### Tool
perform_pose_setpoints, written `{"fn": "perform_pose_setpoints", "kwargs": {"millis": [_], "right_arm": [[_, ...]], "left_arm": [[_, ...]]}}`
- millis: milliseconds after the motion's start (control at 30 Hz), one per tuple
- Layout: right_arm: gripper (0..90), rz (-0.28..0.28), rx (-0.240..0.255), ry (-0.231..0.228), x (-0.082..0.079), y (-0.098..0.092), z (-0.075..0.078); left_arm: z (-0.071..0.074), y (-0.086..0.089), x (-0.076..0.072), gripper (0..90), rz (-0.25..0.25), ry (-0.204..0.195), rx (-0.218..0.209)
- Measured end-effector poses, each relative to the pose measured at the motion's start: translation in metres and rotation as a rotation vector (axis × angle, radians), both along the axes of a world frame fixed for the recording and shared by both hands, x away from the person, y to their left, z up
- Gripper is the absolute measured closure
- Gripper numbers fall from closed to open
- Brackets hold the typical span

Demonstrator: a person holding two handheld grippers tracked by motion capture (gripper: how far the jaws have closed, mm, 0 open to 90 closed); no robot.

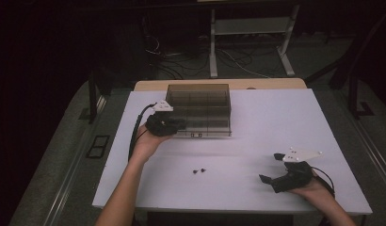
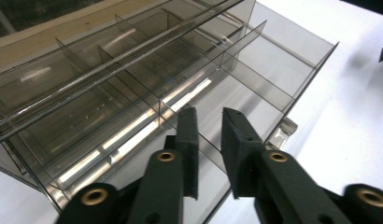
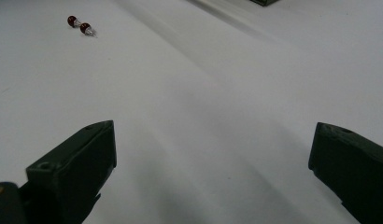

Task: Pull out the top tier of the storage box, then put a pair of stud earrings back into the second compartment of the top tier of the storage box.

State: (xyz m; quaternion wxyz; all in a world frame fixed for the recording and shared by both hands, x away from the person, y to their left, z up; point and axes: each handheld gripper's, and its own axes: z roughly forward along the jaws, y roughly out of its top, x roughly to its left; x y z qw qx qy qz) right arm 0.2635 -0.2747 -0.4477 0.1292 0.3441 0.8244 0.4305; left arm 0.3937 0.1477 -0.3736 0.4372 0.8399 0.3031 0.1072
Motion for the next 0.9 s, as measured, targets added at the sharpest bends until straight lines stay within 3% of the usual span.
{"fn": "perform_pose_setpoints", "kwargs": {"millis": [333,900], "right_arm": [[0.4,0.0,0.003,0.003,0.0,0.0,0.0],[0.4,-0.008,-0.001,0.004,-0.001,-0.002,-0.001]], "left_arm": [[0.007,0.005,-0.012,59.7,-0.007,0.016,-0.01],[0.004,0.021,-0.048,41.8,-0.008,-0.024,-0.067]]}}
